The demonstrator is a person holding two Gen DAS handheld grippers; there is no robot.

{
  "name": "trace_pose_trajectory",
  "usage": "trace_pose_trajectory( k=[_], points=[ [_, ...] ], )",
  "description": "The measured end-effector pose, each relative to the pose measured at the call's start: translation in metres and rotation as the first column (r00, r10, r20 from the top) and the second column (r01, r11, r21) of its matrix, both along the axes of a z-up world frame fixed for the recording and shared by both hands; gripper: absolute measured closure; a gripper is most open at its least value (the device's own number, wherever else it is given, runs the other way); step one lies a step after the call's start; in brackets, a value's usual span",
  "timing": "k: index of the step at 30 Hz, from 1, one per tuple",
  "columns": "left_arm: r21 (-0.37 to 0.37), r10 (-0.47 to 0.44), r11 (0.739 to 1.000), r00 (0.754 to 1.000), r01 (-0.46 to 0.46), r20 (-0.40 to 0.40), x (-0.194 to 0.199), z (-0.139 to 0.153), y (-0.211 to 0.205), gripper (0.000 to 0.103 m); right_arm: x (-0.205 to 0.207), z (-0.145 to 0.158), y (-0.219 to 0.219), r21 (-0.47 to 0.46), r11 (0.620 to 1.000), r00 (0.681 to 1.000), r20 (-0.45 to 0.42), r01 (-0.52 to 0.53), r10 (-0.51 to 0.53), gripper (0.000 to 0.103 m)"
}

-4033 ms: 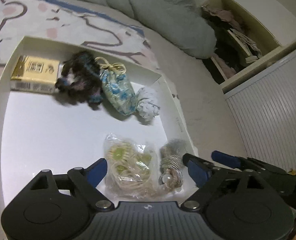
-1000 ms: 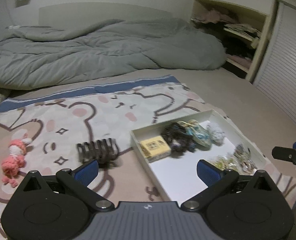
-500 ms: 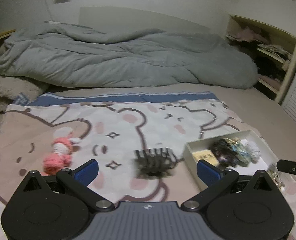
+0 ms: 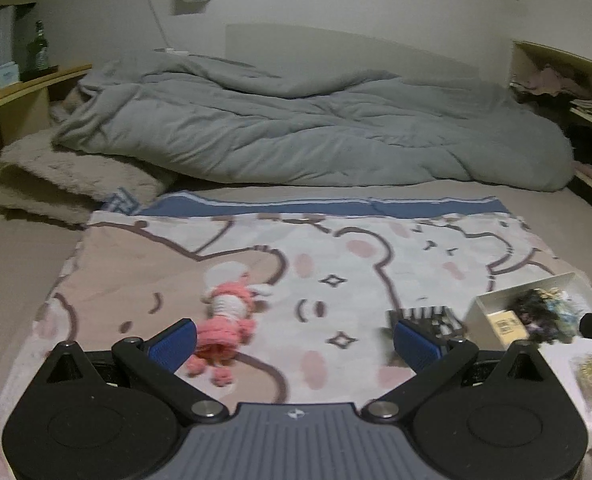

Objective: Organize objects
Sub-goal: 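Move the right tool toward the black claw clip on the sheet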

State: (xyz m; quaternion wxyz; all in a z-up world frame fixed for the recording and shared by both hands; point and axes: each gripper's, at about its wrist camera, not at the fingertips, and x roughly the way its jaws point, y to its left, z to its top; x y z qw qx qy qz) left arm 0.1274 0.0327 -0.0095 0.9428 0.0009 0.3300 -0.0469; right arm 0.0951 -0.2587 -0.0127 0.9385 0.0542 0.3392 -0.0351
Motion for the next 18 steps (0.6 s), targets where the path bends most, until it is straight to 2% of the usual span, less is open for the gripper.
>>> trace_pose_trajectory(
  k=[5,8,12,14,18],
  points=[
    [0.029,0.062,0.998,0.998,-0.062,0.002,0.002,-0.007,0.022,0.000,0.015,-0.004,0.018,0.005,1.000,1.000,0.003,-0.027,0.027,0.000],
    [0.032,0.074,0.997,0.997,-0.074,-0.006,0.004,-0.011,0.032,0.000,0.021,-0.007,0.024,0.019,0.999,1.000,0.007,-0.030,0.030,0.000],
    [0.046,0.071,0.996,0.997,-0.072,0.024,0.004,-0.014,0.041,0.000,0.031,-0.014,0.031,0.026,0.999,1.000,0.007,-0.029,0.029,0.000],
    [0.028,0.084,0.996,0.996,-0.085,0.032,0.006,-0.016,0.046,0.000,0.035,-0.018,0.035,0.044,0.999,0.999,0.000,-0.033,0.033,0.000],
    [0.026,0.122,0.992,0.993,-0.122,-0.003,0.019,-0.022,0.054,0.000,0.044,-0.023,0.045,0.055,0.998,0.999,-0.013,-0.040,0.041,0.000]
  ],
)
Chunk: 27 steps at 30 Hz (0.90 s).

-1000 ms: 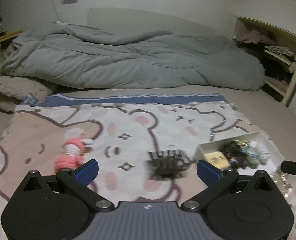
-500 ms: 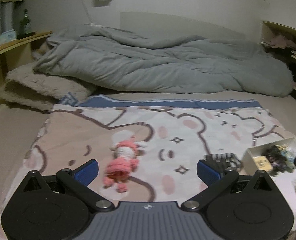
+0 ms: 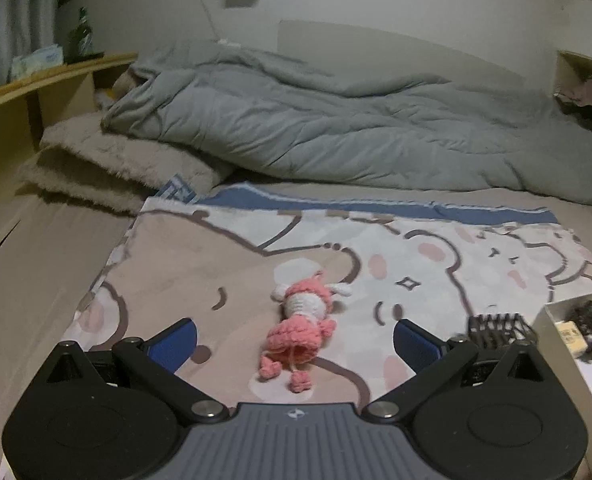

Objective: Organize objects
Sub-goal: 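Move the right tool toward the black claw clip on the sheet, then grasp the black claw clip with the right tool while the left tool grasps the pink crocheted doll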

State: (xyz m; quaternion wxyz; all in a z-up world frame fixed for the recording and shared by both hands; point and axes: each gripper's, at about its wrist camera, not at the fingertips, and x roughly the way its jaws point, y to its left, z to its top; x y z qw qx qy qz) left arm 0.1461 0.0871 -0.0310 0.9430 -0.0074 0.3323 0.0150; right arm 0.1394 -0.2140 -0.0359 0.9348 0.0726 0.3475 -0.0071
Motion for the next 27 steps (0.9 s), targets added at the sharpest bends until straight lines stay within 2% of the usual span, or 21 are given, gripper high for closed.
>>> trace_pose_trajectory(
  k=[5,8,12,15,19,22,27],
  points=[
    [0.009,0.048,0.999,0.998,-0.047,-0.040,0.028,-0.008,0.013,0.000,0.028,-0.006,0.012,-0.027,0.999,1.000,-0.025,0.018,-0.019,0.000],
    [0.041,0.067,0.997,0.997,-0.066,-0.039,0.046,-0.013,0.017,0.000,0.050,-0.008,0.015,-0.008,1.000,0.999,-0.047,0.011,-0.011,0.000],
    [0.065,0.032,0.997,0.998,-0.028,-0.059,0.068,-0.025,0.012,0.000,0.075,-0.021,0.021,-0.010,1.000,0.997,-0.079,0.023,-0.024,0.000],
    [0.042,0.008,0.999,0.997,-0.005,-0.080,0.083,-0.038,0.010,0.000,0.092,-0.036,0.026,-0.020,1.000,0.994,-0.109,0.018,-0.021,0.000],
    [0.008,-0.023,1.000,0.994,0.024,-0.104,0.100,-0.055,0.009,0.000,0.107,-0.057,0.024,0.028,0.999,0.988,-0.152,0.037,-0.032,0.000],
    [-0.004,-0.035,0.999,0.992,0.035,-0.122,0.109,-0.067,0.010,0.000,0.114,-0.066,0.024,0.023,0.999,0.985,-0.168,0.031,-0.026,0.000],
    [-0.045,-0.016,0.999,0.988,0.009,-0.153,0.123,-0.081,0.018,0.002,0.123,-0.079,0.023,0.023,1.000,0.978,-0.207,0.013,-0.008,0.000]
  ],
)
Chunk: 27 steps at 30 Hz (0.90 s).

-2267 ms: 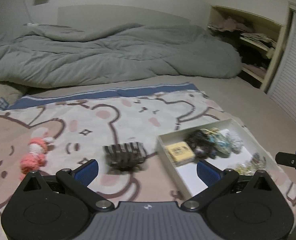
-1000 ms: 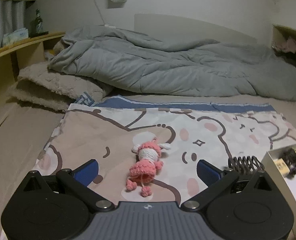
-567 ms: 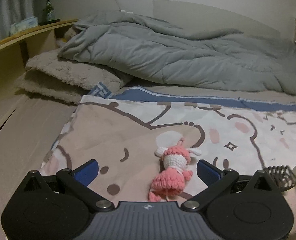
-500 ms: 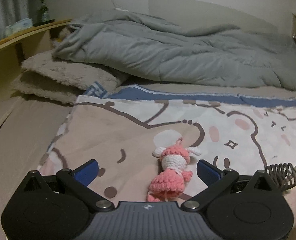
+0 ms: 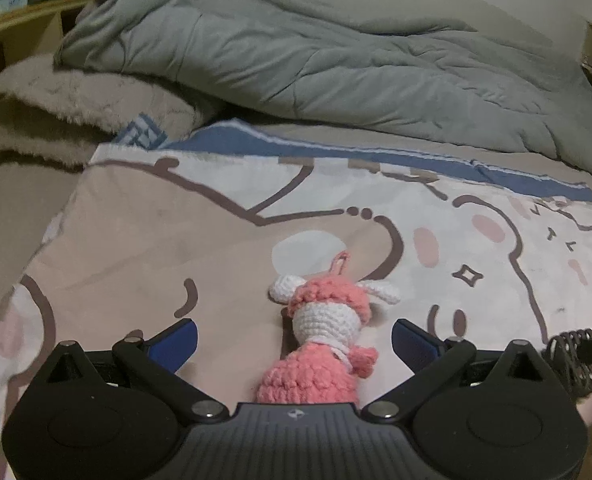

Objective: Organize objects
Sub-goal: 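Grasp the black claw clip with the right tool while the left tool grasps the pink crocheted doll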

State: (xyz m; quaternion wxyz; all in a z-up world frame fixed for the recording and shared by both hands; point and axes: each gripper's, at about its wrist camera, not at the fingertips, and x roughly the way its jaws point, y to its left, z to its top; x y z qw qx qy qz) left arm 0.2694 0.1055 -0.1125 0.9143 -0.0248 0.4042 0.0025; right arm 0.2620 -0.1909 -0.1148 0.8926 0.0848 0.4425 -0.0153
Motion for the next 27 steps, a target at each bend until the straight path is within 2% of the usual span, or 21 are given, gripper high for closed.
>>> trace_pose_trajectory(
  k=[5,8,10,13,15,18,27],
  points=[
    [-0.071,0.015,0.997,0.998,-0.019,-0.064,0.006,-0.014,0.006,0.011,0.007,-0.010,-0.004,0.019,1.000,0.999,-0.035,0.003,-0.003,0.000],
    [-0.075,0.008,0.997,0.996,-0.014,-0.084,0.008,-0.019,0.006,0.022,0.011,-0.017,-0.003,0.057,0.998,0.997,-0.068,-0.018,0.022,0.000],
    [-0.086,0.008,0.996,0.995,-0.017,-0.096,0.009,-0.022,0.006,0.033,0.013,-0.022,-0.003,0.079,0.997,0.996,-0.085,-0.007,0.014,0.000],
    [-0.118,-0.002,0.993,0.993,-0.012,-0.121,0.009,-0.026,0.006,0.043,0.013,-0.024,0.000,0.060,0.998,0.996,-0.084,-0.003,0.008,0.000],
    [-0.107,-0.015,0.994,0.991,0.001,-0.130,0.009,-0.027,0.002,0.045,0.014,-0.025,-0.001,0.053,0.999,0.996,-0.094,0.002,0.003,0.001],
    [-0.078,-0.028,0.997,0.990,0.018,-0.135,0.007,-0.027,-0.003,0.047,0.013,-0.027,-0.004,0.074,0.997,0.993,-0.120,0.004,0.005,0.013],
    [-0.081,-0.001,0.997,0.993,-0.008,-0.117,-0.004,-0.014,-0.003,0.053,0.005,-0.013,-0.008,0.056,0.998,0.997,-0.072,0.006,-0.002,0.015]
  ],
)
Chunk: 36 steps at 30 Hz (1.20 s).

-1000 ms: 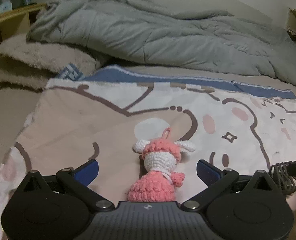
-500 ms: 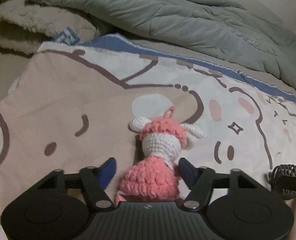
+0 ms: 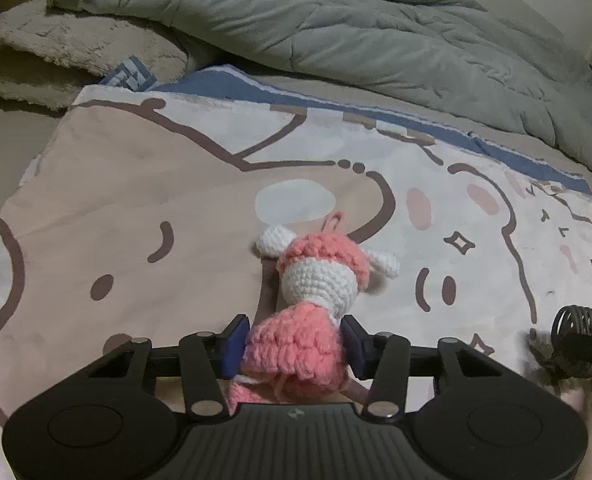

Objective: Organize objects
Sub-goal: 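Grasp the black claw clip with the right tool while the left tool grasps the pink crocheted doll, then lift and carry the claw clip with the right tool while the left tool carries the doll toward the box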

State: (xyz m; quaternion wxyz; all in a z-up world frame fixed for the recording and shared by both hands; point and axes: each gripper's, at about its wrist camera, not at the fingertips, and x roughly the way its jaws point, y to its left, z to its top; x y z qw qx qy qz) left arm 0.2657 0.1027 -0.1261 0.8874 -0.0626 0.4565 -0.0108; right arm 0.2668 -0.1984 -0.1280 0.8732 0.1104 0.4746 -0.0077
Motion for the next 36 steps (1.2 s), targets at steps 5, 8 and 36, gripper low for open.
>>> trace_pose_trajectory(
  k=[5,8,36],
  points=[
    [-0.004,0.001,1.000,1.000,-0.001,0.025,-0.012,0.015,-0.003,0.054,-0.011,0.015,-0.002,-0.016,1.000,0.999,0.032,-0.009,0.009,0.015],
    [-0.010,-0.015,1.000,0.999,0.016,0.033,-0.023,0.025,-0.007,0.055,-0.019,0.024,-0.003,-0.017,1.000,0.999,0.051,-0.019,0.020,0.015],
    [0.038,-0.275,0.956,0.931,0.292,-0.240,-0.044,0.001,-0.051,0.065,-0.070,0.051,-0.001,-0.010,0.989,0.987,0.068,-0.147,0.147,0.014]
  ],
)
